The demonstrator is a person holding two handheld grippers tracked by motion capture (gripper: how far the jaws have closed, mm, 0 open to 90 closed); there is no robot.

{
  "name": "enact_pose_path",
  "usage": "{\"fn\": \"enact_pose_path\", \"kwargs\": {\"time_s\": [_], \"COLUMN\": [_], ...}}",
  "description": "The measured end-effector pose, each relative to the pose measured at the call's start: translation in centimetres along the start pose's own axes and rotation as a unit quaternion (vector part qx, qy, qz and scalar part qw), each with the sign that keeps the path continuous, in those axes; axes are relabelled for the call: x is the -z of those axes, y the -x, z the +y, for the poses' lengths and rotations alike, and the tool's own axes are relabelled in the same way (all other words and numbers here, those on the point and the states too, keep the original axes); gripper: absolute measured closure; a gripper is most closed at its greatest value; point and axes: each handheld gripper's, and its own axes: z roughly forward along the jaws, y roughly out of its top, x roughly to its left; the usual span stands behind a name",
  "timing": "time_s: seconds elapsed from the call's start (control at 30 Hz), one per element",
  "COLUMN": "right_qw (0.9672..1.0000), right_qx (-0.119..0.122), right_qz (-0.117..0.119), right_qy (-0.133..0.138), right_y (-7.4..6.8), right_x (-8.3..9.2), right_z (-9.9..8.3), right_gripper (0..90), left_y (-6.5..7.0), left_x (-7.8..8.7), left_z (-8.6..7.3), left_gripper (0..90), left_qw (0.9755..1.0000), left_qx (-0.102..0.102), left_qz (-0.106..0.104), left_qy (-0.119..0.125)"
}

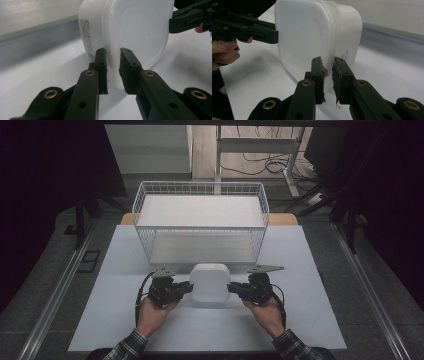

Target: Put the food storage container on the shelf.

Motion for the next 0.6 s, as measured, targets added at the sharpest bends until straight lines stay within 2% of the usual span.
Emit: {"fn": "enact_pose_path", "kwargs": {"time_s": [0.2,0.43,0.6], "right_qw": [0.9999,0.9996,0.9994], "right_qx": [0.005,0.016,0.019], "right_qz": [0.0,0.003,-0.001], "right_qy": [0.009,0.025,0.03], "right_y": [0.1,0.2,0.8], "right_x": [-0.1,-0.6,-1.0], "right_z": [0.2,1.5,2.6], "right_gripper": [79.0,78.9,78.7], "left_y": [-0.1,-1.0,-1.8], "left_x": [0.5,1.0,0.6], "left_z": [0.3,1.3,2.4], "left_gripper": [78.3,78.5,78.6], "left_qw": [0.9998,0.9994,0.9993], "left_qx": [-0.001,-0.001,-0.002], "left_qz": [0.0,0.004,0.004], "left_qy": [0.019,0.035,0.037]}}
